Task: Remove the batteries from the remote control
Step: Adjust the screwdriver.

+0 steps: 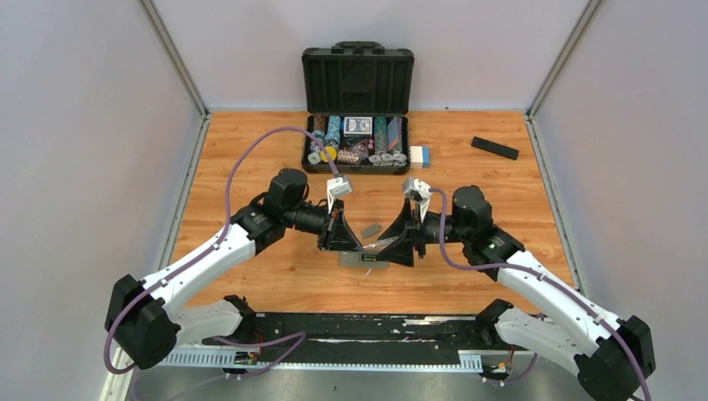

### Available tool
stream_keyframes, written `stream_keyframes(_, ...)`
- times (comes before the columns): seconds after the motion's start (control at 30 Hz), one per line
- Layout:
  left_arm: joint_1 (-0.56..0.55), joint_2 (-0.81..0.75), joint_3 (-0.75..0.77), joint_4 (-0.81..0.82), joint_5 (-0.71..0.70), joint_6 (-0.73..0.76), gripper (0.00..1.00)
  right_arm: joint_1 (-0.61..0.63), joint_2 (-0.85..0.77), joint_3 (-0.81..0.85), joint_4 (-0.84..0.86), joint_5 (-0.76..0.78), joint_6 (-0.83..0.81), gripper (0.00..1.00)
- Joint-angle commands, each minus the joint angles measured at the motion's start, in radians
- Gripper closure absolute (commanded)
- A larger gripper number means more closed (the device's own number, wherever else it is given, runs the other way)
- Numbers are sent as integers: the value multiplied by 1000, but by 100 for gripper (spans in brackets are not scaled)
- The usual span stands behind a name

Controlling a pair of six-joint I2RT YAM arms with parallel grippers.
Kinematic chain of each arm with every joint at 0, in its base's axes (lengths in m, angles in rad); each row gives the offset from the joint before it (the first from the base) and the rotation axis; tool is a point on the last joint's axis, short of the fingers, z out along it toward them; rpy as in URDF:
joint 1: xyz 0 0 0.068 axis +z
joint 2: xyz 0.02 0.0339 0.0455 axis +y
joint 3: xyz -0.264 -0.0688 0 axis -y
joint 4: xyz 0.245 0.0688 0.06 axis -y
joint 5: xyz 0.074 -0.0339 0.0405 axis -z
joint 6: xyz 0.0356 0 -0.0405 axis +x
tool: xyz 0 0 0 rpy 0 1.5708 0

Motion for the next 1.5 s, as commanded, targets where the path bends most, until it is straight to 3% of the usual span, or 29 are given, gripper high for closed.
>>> stream_keyframes(0.0,1,-1,12,28,-12,18,100,-16,16,18,126,-76,93,43)
stream_keyframes(0.27,1,7,18,31,-16,22,100,-38,102,8,252,-162,293,55)
stream_keyframes(0.63,2,1,17,32,-36,19,100,-37,118,23,174,-172,263,58)
stream_keyframes(0.93,1,-4,4,65,-44,-6,100,-37,142,32,153,-157,273,73)
stream_keyframes(1.07,1,-8,-5,68,-47,-11,100,-39,142,33,170,-138,297,87)
stream_keyframes(1.13,1,-10,-6,68,-48,-11,100,-40,144,33,172,-127,304,85)
stream_keyframes(1.23,1,-10,-6,67,-50,-11,100,-42,143,22,203,-124,333,61)
stream_keyframes(1.27,1,-10,-7,68,-52,-11,100,-44,141,18,220,-121,347,58)
stream_keyframes(1.37,1,-14,-12,67,-59,-12,100,-51,144,11,235,-109,379,57)
stream_keyframes(1.47,0,-20,-18,70,-66,-15,100,-57,148,5,243,-118,390,63)
